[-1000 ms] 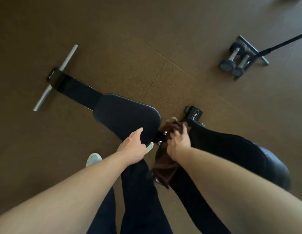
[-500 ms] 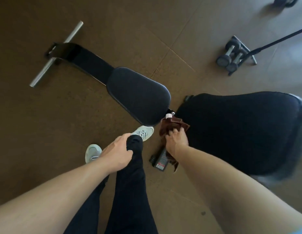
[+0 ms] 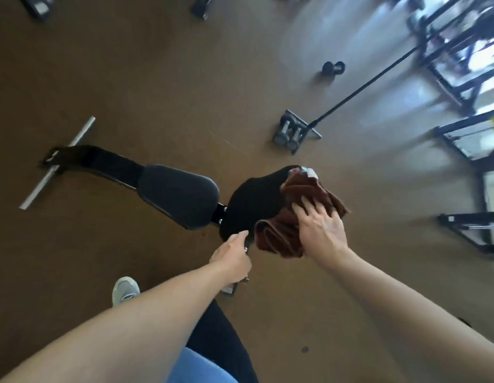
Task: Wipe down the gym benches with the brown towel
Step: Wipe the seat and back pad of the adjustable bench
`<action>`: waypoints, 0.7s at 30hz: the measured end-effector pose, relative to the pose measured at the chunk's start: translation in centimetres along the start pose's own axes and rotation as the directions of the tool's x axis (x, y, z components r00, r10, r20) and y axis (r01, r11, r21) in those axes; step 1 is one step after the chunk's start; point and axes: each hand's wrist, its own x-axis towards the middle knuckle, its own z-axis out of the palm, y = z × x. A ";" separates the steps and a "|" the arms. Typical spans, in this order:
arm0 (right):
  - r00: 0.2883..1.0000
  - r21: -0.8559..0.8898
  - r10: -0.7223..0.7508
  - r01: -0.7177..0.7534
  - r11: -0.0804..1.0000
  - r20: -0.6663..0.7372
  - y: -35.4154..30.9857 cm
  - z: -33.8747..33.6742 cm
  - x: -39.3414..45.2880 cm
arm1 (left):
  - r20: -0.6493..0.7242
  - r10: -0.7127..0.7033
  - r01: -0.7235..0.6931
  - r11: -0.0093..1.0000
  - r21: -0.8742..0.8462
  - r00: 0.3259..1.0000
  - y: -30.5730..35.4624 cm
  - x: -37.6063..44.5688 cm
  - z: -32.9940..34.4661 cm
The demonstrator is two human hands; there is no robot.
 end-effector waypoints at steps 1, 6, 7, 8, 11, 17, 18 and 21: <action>0.995 0.141 0.099 -0.103 0.985 0.033 1.5 0.4 -0.4 | -0.010 0.052 -0.052 0.999 -0.008 0.999 1.9 0.0 -0.1; 0.910 0.839 0.222 -0.410 0.359 0.350 1.1 4.5 0.1 | -0.125 0.165 -0.179 0.978 -0.109 0.978 8.0 1.8 -0.9; 0.914 0.895 0.258 -0.376 0.240 0.314 0.3 5.3 0.1 | -0.144 0.148 -0.168 0.976 -0.140 0.979 8.5 2.6 -1.0; 0.920 0.930 0.291 -0.321 0.181 0.261 -0.3 5.8 0.3 | -0.153 0.123 -0.149 0.974 -0.171 0.980 9.0 3.4 -1.0; 0.910 0.972 0.376 -0.221 0.078 0.177 -1.3 6.4 2.0 | -0.149 0.051 -0.086 0.967 -0.239 0.987 10.2 5.5 -0.7; 0.832 0.974 0.529 -0.221 0.042 0.166 1.4 2.3 10.9 | -0.294 -0.026 -0.045 0.972 -0.231 0.955 12.9 8.6 0.6; 0.839 0.972 0.526 -0.219 0.088 0.141 2.2 1.8 12.4 | -0.288 -0.046 -0.021 0.975 -0.223 0.956 12.9 8.9 0.6; 0.866 0.949 0.477 -0.260 0.181 0.147 3.7 1.3 16.1 | -0.171 -0.100 0.071 0.983 -0.167 0.980 11.7 9.5 0.6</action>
